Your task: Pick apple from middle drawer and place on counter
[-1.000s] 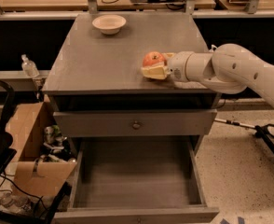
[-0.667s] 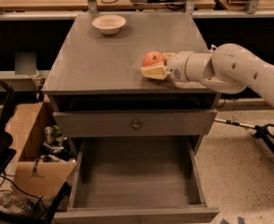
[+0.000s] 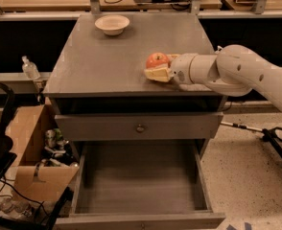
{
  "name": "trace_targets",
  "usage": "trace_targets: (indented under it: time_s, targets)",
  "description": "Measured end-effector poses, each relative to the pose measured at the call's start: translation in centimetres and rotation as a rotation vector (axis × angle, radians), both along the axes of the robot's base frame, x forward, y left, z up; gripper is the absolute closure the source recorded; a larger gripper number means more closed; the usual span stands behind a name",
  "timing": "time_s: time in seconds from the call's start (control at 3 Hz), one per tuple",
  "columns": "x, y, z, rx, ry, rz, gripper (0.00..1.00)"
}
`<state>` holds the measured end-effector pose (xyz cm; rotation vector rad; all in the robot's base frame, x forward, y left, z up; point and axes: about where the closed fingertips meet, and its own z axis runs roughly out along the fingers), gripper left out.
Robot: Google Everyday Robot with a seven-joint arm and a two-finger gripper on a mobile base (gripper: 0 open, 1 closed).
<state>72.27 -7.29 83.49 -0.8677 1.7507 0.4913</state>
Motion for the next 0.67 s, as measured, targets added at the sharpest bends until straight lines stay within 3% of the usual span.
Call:
trace_targets:
  time_s: [0.33,0.67]
  targets:
    - [0.0,0.26,-0.05,0.001,0.001,0.004,0.0]
    - [0.0,0.26,-0.05,0.001,0.001,0.004,0.0]
